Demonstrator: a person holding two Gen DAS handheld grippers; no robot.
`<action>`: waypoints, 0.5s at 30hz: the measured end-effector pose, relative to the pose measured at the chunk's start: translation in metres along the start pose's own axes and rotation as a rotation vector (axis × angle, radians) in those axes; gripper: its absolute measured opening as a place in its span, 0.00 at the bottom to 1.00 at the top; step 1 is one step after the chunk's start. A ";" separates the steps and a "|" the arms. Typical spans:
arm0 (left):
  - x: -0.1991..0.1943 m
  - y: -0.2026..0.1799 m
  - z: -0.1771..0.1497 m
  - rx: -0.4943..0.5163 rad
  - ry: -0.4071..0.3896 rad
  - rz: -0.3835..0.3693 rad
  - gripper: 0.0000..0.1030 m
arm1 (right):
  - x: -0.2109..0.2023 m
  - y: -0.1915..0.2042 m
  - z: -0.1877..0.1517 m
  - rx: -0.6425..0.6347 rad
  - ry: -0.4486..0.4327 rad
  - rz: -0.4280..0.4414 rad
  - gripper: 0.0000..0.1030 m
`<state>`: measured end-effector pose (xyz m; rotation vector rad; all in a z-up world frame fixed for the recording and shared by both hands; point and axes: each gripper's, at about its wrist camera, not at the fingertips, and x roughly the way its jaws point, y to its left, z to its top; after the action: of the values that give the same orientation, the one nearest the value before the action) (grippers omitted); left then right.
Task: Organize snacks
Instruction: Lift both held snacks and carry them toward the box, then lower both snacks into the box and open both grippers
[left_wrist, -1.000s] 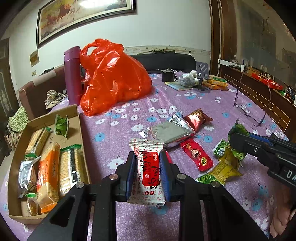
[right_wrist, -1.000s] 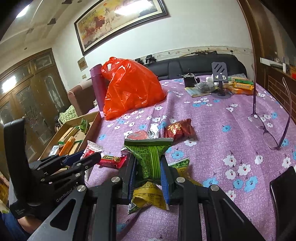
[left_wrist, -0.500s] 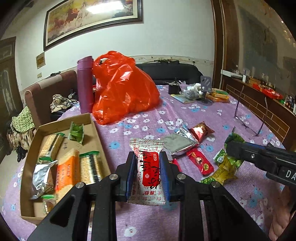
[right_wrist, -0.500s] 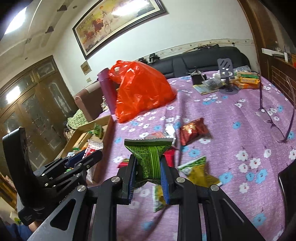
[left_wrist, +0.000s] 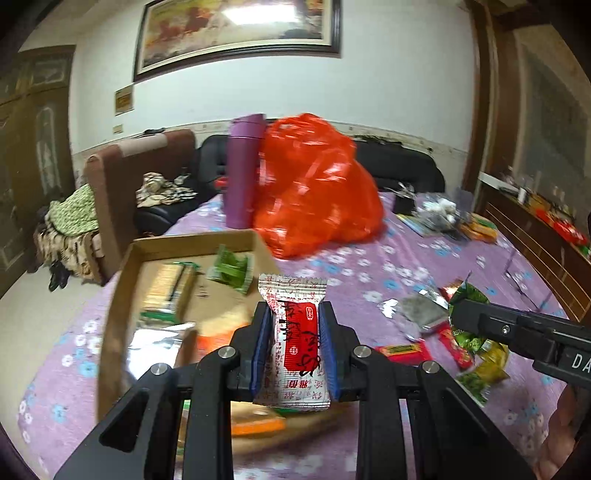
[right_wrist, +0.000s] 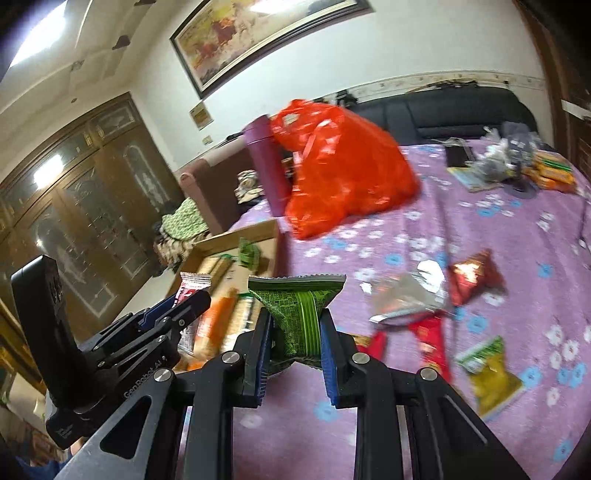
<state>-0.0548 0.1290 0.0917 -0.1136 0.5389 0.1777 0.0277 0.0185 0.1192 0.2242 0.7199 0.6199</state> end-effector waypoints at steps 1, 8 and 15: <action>0.000 0.006 0.001 -0.008 0.001 0.007 0.25 | 0.007 0.008 0.004 -0.006 0.008 0.010 0.26; 0.008 0.060 0.020 -0.056 0.016 0.074 0.25 | 0.052 0.046 0.029 -0.026 0.064 0.056 0.26; 0.051 0.096 0.032 -0.110 0.144 0.027 0.25 | 0.111 0.067 0.045 0.008 0.158 0.072 0.26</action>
<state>-0.0147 0.2348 0.0870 -0.2278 0.6740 0.2263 0.0926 0.1390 0.1181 0.2109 0.8696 0.7088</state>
